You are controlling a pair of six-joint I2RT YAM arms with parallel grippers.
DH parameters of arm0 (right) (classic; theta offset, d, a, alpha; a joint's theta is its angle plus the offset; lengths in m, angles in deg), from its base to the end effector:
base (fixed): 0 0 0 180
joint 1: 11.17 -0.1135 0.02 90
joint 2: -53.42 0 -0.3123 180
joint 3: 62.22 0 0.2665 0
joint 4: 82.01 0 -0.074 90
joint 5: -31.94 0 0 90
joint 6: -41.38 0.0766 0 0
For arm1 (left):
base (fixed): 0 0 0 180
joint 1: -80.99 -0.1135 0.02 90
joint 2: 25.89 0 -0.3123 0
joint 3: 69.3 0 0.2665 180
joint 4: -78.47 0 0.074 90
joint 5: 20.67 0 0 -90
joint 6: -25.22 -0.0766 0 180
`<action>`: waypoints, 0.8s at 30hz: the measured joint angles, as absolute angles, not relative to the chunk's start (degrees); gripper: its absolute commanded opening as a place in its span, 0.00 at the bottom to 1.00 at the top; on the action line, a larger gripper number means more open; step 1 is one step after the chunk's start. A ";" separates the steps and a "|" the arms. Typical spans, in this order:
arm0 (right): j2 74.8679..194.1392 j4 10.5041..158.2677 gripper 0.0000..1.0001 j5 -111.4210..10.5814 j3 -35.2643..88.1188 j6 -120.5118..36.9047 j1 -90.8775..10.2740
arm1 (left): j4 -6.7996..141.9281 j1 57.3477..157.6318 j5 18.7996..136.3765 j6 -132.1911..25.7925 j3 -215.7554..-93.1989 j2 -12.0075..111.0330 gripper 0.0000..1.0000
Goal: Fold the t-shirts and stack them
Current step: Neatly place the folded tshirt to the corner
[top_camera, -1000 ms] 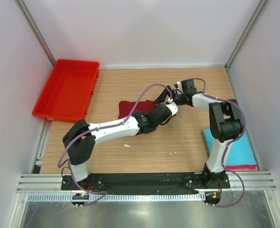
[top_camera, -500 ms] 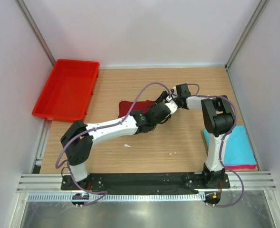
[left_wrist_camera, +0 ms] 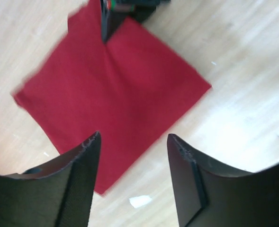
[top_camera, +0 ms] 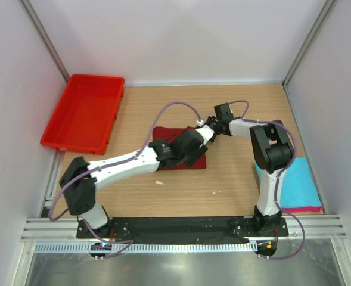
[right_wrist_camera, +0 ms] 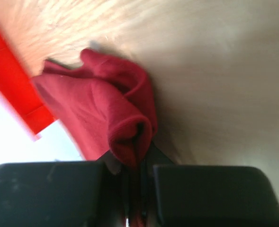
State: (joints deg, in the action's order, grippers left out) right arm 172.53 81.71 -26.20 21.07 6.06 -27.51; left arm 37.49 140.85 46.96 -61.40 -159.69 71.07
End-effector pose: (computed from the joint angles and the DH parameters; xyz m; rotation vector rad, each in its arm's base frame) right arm 0.4429 0.1720 0.1207 0.6327 2.6207 1.1585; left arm 0.2363 -0.3489 0.2861 0.9393 2.1248 -0.0816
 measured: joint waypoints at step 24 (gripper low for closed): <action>134.15 32.93 0.01 -88.41 16.88 0.16 -22.81 | 30.92 138.33 62.58 -34.80 -134.29 29.61 0.60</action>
